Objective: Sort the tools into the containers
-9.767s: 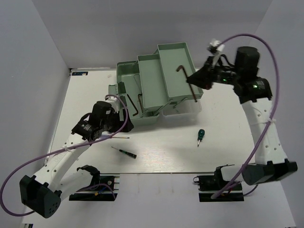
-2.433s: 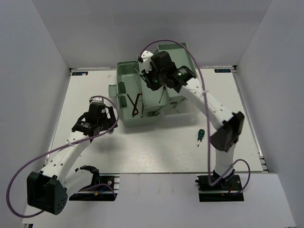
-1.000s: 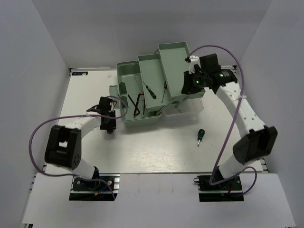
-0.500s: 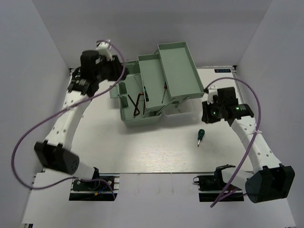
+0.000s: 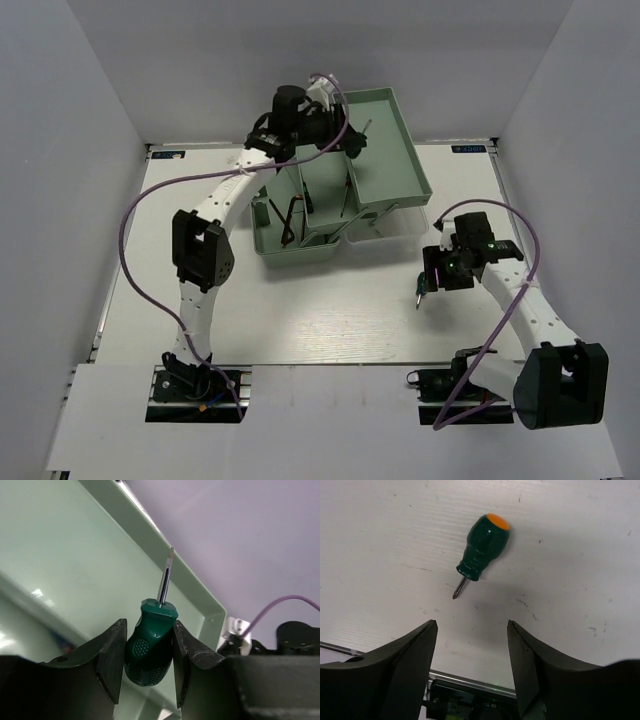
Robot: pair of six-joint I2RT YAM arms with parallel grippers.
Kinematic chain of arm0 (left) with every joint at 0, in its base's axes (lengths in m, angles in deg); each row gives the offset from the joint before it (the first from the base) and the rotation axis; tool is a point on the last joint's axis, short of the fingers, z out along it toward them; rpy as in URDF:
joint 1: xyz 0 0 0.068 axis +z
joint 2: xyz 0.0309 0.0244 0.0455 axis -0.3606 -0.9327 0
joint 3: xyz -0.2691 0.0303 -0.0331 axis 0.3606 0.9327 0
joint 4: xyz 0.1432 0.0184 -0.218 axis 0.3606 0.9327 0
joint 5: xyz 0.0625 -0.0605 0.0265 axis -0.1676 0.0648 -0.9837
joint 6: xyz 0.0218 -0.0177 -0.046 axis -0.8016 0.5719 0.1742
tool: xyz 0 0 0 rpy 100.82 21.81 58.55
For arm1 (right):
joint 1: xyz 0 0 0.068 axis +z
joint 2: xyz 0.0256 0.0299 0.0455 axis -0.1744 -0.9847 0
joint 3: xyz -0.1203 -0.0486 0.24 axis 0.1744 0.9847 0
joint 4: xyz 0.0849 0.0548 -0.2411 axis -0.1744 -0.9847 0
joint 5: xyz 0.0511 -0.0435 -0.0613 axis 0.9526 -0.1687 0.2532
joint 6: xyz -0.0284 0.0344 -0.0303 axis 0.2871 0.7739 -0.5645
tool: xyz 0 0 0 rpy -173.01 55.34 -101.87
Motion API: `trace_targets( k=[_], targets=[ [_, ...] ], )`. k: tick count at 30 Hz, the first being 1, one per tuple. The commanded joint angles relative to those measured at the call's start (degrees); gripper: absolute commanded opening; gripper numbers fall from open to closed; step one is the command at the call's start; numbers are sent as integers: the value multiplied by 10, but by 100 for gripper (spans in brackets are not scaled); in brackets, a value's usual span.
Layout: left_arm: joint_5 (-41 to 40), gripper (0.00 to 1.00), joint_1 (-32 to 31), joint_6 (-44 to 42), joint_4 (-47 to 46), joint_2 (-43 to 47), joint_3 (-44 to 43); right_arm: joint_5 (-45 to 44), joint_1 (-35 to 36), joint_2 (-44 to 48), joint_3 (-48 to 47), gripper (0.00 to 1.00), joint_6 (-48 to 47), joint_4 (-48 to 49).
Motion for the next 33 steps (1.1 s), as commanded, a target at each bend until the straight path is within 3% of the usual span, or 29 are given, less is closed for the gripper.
trace_targets(
  k=[1,4,5,8,9,10,15,20,22,27,31,33],
  targets=[
    [11,0,-20,43,-60,9,-33,10,-14,-6,20,64,45,31],
    [-4,2,-37,54,-66,-9,-39,19,-22,-13,35,64,65,46],
    [-17,8,-43,54,-66,-21,-49,20,-28,-16,39,64,68,49],
    [-36,37,-49,54,-38,-26,-56,23,-37,-30,40,66,72,58],
    [-44,62,-49,54,-38,-26,-56,29,-37,-37,40,68,74,59],
    [-44,70,-49,54,-38,-21,-51,31,-39,-37,42,69,74,62],
    [-71,91,-49,44,-10,-16,-81,53,-42,-58,54,69,103,96],
    [-124,98,-44,-4,54,29,-91,63,-38,-92,67,69,118,145],
    [-153,99,-44,-30,77,95,-58,48,-32,-108,73,68,135,181],
    [-282,99,-44,-69,71,289,204,-38,-19,-153,85,60,174,239],
    [-419,99,-39,-51,108,422,358,-81,-10,-166,85,40,194,243],
    [-497,99,-39,-14,120,467,446,-93,-10,-160,83,23,194,237]
  ],
)
